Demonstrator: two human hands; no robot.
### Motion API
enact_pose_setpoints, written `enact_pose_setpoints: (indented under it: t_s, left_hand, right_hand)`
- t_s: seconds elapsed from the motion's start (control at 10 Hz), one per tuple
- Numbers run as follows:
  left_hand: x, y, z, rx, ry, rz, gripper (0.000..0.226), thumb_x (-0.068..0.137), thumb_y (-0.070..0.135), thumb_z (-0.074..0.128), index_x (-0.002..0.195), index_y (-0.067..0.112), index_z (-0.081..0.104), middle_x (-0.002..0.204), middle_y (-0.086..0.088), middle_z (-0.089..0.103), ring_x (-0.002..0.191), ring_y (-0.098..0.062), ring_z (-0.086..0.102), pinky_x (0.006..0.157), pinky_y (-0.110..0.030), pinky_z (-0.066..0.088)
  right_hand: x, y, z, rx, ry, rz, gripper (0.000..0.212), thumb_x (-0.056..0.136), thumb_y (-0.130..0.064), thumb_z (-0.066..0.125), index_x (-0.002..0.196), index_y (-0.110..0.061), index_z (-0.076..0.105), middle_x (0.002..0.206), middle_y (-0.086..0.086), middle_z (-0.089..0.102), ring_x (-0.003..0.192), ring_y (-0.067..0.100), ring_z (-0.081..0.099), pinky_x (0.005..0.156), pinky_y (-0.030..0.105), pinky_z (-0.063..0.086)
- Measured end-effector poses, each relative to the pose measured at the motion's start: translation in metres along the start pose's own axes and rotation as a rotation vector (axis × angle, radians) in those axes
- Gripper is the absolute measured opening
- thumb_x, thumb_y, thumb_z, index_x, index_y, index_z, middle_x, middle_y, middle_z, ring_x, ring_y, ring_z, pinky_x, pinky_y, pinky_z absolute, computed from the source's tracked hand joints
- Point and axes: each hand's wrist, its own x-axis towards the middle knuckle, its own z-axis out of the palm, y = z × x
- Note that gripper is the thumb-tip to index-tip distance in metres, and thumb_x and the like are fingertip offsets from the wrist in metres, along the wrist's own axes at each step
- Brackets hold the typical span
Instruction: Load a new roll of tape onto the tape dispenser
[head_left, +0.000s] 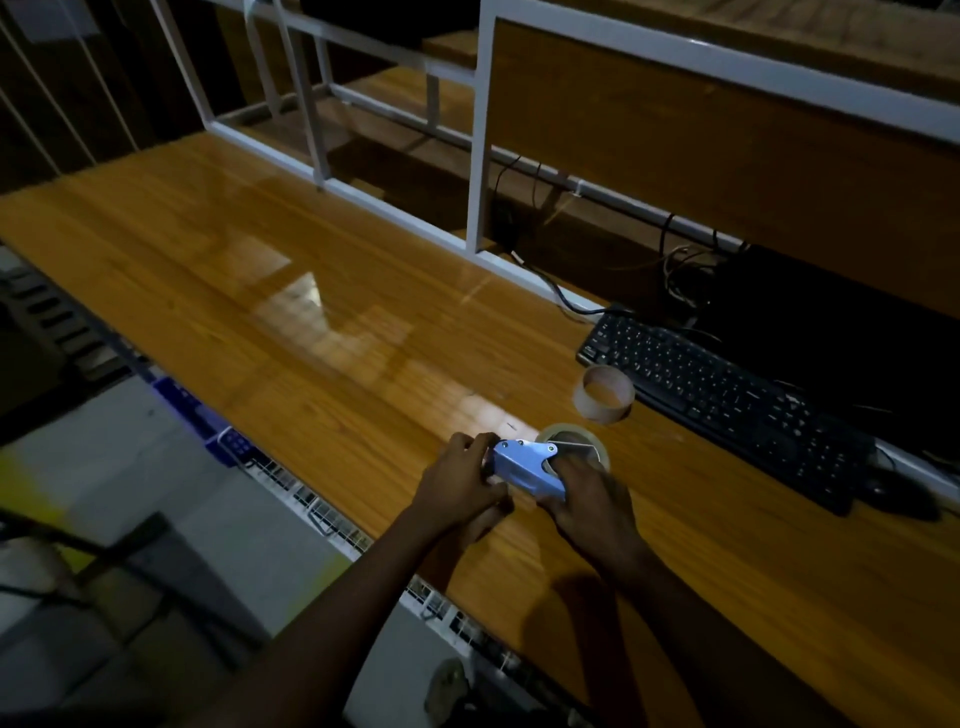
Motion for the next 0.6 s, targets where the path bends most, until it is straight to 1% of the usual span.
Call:
enact_pose_setpoints:
  t_s: [0.1,0.2,0.3,0.4,0.5,0.6]
  left_hand:
    - [0.003,0.003,0.002,0.091,0.028,0.034,0.063,0.080,0.038,0.064,0.137,0.027,0.038,0.130,-0.011,0.044,0.110,-0.033,0.052,0.080,-0.044,0.053]
    - [0.005,0.003,0.003,0.111,0.056,0.043,0.060,0.082,0.035,0.064,0.136,0.026,0.042,0.131,-0.012,0.044,0.112,-0.033,0.050,0.079,-0.044,0.052]
    - [0.007,0.001,0.005,0.121,0.078,0.043,0.058,0.083,0.035,0.063,0.136,0.027,0.040,0.134,-0.012,0.042,0.116,-0.033,0.048,0.083,-0.046,0.051]
    - [0.003,0.001,0.007,0.137,0.070,0.035,0.058,0.084,0.035,0.062,0.137,0.029,0.039,0.140,-0.012,0.038,0.123,-0.034,0.043,0.091,-0.050,0.046]
    - [0.001,0.003,0.007,0.198,0.125,0.042,0.061,0.083,0.050,0.046,0.140,0.030,0.036,0.153,-0.016,0.025,0.138,-0.041,0.026,0.101,-0.059,0.033]
    - [0.003,0.003,0.004,0.294,0.153,0.073,0.079,0.080,0.067,0.027,0.150,0.033,0.014,0.161,-0.018,0.007,0.145,-0.044,0.006,0.106,-0.065,0.021]
  right_hand:
    - [0.002,-0.004,0.002,0.001,-0.011,0.022,0.049,0.082,-0.042,0.067,0.126,-0.026,0.054,0.120,-0.004,0.064,0.108,0.023,0.060,0.078,0.035,0.052]
    - [0.002,-0.004,0.003,0.000,-0.022,0.028,0.048,0.083,-0.042,0.066,0.126,-0.026,0.053,0.119,-0.004,0.064,0.108,0.023,0.059,0.078,0.035,0.051]
    - [0.005,-0.003,0.003,0.013,-0.048,0.052,0.051,0.082,-0.040,0.068,0.128,-0.026,0.052,0.120,-0.004,0.064,0.111,0.023,0.058,0.081,0.036,0.051]
    - [0.004,-0.002,0.005,-0.001,-0.056,0.049,0.051,0.082,-0.041,0.067,0.128,-0.025,0.052,0.120,-0.003,0.064,0.111,0.023,0.058,0.082,0.037,0.051]
    - [0.008,-0.003,0.003,0.004,0.022,0.084,0.040,0.083,-0.049,0.056,0.117,-0.027,0.057,0.114,-0.004,0.066,0.108,0.023,0.059,0.084,0.038,0.049]
    - [0.013,-0.001,-0.001,-0.013,0.135,0.098,0.035,0.083,-0.049,0.051,0.110,-0.028,0.057,0.111,-0.005,0.064,0.110,0.021,0.054,0.092,0.043,0.038]
